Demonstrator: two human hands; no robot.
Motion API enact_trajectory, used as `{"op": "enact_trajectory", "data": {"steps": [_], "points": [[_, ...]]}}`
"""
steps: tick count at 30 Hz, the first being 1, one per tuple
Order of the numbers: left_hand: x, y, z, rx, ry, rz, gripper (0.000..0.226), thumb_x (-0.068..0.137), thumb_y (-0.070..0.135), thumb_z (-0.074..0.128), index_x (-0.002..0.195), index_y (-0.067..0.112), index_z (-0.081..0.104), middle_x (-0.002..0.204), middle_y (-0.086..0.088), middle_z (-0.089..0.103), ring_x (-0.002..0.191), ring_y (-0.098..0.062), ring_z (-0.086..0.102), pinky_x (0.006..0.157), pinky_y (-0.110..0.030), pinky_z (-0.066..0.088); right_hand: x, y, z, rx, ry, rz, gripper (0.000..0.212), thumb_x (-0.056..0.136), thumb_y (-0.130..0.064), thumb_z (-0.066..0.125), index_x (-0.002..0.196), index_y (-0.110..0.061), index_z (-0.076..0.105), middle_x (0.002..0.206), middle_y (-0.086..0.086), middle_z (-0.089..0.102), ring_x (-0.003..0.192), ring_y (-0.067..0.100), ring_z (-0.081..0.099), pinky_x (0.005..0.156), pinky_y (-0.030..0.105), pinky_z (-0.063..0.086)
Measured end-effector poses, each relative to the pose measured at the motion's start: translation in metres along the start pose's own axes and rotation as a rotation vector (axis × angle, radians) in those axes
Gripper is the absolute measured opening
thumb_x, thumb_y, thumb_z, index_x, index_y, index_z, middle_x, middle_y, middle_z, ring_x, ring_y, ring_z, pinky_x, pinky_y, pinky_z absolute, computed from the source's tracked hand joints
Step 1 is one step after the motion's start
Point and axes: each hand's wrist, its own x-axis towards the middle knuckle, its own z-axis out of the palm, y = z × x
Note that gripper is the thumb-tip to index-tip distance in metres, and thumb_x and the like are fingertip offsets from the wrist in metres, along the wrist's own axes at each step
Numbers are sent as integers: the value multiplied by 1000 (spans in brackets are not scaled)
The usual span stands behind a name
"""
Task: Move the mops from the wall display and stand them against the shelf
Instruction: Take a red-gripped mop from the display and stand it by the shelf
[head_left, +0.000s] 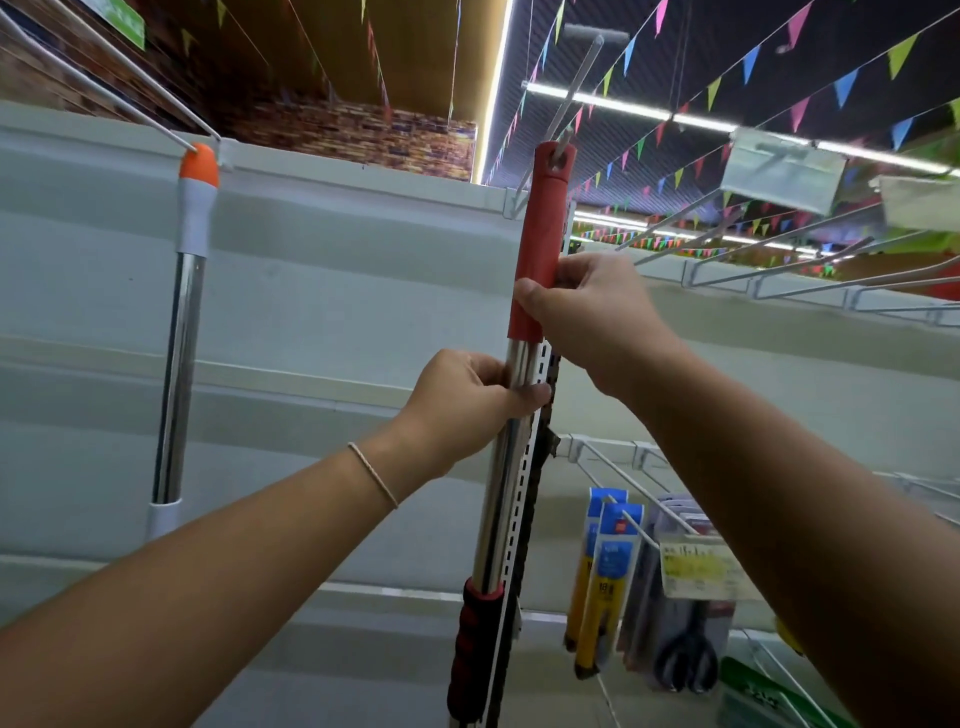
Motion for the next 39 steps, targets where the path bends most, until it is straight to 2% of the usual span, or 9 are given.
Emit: {"op": "enact_trajectory", "data": {"steps": [3, 7, 10, 13, 18, 21, 25, 32, 39], "points": [[7, -9, 1, -3, 1, -17, 10, 76, 23, 79, 68, 24, 74, 71, 0, 74, 73, -26, 73, 74, -41, 60, 9, 9, 4, -34, -30, 12, 18, 90, -21, 66, 75, -25, 59, 79, 0, 72, 66, 9, 71, 61, 22, 58], [20, -19, 2, 12, 10, -39, 8, 77, 25, 78, 76, 20, 72, 72, -1, 74, 76, -26, 72, 75, -41, 60, 26, 17, 7, -96, -51, 65, 12, 88, -21, 67, 78, -17, 64, 78, 4, 73, 67, 14, 73, 62, 28, 61], [32, -25, 2, 34, 21, -63, 11, 78, 26, 78, 78, 17, 72, 78, -8, 75, 81, -33, 72, 79, -48, 59, 39, 25, 11, -133, -66, 90, 10, 88, -21, 67, 81, -15, 63, 78, 4, 72, 62, 11, 71, 60, 26, 61], [45, -31, 0, 68, 17, -83, 15, 76, 26, 79, 79, 13, 72, 85, -18, 73, 86, -40, 70, 79, -53, 58, 52, 34, 16, -122, -75, 118, 11, 88, -21, 67, 80, -17, 61, 84, 5, 72, 75, 17, 73, 74, 35, 63], [69, -43, -1, 104, 18, -110, 19, 75, 26, 80, 82, 10, 72, 86, -16, 74, 85, -36, 71, 77, -50, 59, 76, 48, 24, -118, -99, 159, 8, 89, -21, 66, 85, -17, 60, 94, 9, 72, 89, 25, 73, 84, 44, 61], [82, -49, -1, 125, 3, -128, 19, 77, 26, 78, 84, 10, 72, 85, -14, 75, 83, -33, 72, 74, -45, 61, 89, 58, 29, -115, -93, 184, 9, 89, -23, 66, 90, -16, 60, 94, 7, 72, 86, 22, 73, 82, 40, 61], [97, -54, -2, 155, 9, -152, 23, 77, 26, 77, 86, 5, 72, 89, -19, 74, 85, -35, 72, 76, -46, 60, 102, 67, 35, -150, -66, 180, 13, 88, -24, 67, 96, -14, 66, 85, 2, 71, 73, 14, 71, 63, 26, 60], [117, -64, -2, 179, 54, -184, 22, 79, 28, 76, 86, 8, 72, 84, -11, 75, 81, -27, 73, 66, -33, 61, 126, 82, 47, -147, -78, 213, 18, 90, -26, 67, 101, -13, 60, 93, 5, 69, 79, 18, 71, 76, 32, 61], [128, -73, 1, 170, 77, -211, 23, 79, 27, 76, 87, 5, 71, 89, -16, 74, 88, -33, 71, 80, -49, 59, 139, 94, 53, -139, -88, 220, 18, 91, -23, 64, 104, -11, 60, 93, 6, 69, 83, 21, 71, 79, 38, 62]]}}
